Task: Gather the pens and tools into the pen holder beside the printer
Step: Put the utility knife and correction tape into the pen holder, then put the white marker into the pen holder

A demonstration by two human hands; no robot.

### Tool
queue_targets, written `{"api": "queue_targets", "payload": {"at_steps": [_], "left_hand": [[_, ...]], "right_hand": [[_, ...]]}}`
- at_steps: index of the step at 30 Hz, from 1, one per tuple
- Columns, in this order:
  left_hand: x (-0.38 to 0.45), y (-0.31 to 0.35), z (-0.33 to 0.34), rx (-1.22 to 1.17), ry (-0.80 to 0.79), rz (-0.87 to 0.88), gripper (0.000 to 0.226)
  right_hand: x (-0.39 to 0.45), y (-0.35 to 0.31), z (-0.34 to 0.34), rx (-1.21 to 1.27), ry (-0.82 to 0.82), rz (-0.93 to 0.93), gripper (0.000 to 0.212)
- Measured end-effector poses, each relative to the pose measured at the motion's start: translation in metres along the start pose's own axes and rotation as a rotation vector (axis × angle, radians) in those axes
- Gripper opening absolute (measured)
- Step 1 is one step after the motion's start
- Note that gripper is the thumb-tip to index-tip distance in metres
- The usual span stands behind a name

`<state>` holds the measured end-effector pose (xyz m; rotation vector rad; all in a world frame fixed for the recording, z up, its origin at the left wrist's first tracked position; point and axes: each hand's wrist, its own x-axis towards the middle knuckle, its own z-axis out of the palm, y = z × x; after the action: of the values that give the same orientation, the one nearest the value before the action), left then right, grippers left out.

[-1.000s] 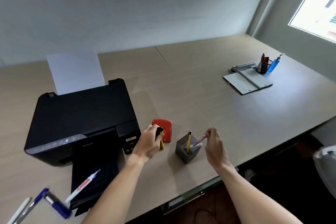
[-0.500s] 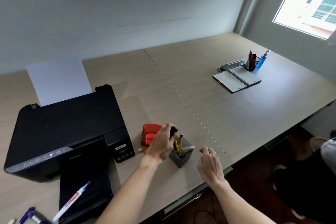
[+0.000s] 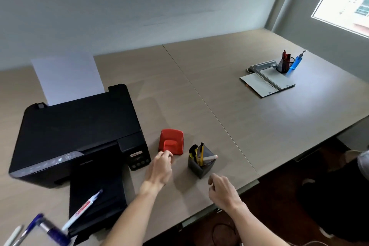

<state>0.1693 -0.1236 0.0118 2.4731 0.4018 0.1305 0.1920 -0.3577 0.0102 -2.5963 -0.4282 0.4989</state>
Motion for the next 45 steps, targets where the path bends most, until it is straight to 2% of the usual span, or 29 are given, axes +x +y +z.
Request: {"api": "queue_targets", "payload": {"at_steps": [3, 9, 12, 17, 21, 26, 29, 32, 34, 38, 43, 45], "left_hand": [[-0.026, -0.038, -0.006, 0.106, 0.017, -0.097, 0.016], [-0.074, -0.078, -0.042, 0.247, 0.117, -0.097, 0.007], [-0.1, -0.105, -0.064, 0.291, 0.186, -0.169, 0.006], [-0.139, -0.143, -0.089, 0.418, 0.273, -0.385, 0.028], [-0.157, -0.165, -0.097, 0.504, 0.205, -0.538, 0.037], [-0.163, -0.177, -0.094, 0.512, 0.107, -0.647, 0.024], [-0.158, -0.173, -0.09, 0.521, 0.089, -0.614, 0.02], [-0.15, -0.162, -0.083, 0.521, 0.072, -0.484, 0.013], [-0.142, -0.155, -0.076, 0.439, 0.077, -0.433, 0.012], [-0.12, -0.129, -0.062, 0.234, 0.069, -0.367, 0.017], [-0.089, -0.085, -0.051, 0.079, -0.025, -0.183, 0.019], [-0.076, -0.069, -0.046, 0.067, -0.059, -0.096, 0.032]], "right_hand": [[0.002, -0.022, 0.03, -0.017, -0.124, -0.115, 0.026], [0.036, -0.069, 0.063, -0.04, -0.204, -0.291, 0.029], [0.066, -0.086, 0.077, -0.09, -0.158, -0.377, 0.042], [0.106, -0.11, 0.095, -0.261, -0.058, -0.373, 0.049], [0.119, -0.117, 0.099, -0.407, -0.041, -0.346, 0.046], [0.122, -0.111, 0.107, -0.511, 0.015, -0.352, 0.037], [0.12, -0.105, 0.11, -0.536, 0.027, -0.351, 0.041], [0.112, -0.101, 0.113, -0.474, 0.016, -0.357, 0.037], [0.105, -0.099, 0.111, -0.331, -0.002, -0.323, 0.027], [0.087, -0.097, 0.092, 0.033, 0.016, -0.274, 0.022], [0.06, -0.097, 0.064, 0.15, 0.21, -0.425, 0.023], [0.05, -0.099, 0.051, 0.19, 0.285, -0.479, 0.021]]}}
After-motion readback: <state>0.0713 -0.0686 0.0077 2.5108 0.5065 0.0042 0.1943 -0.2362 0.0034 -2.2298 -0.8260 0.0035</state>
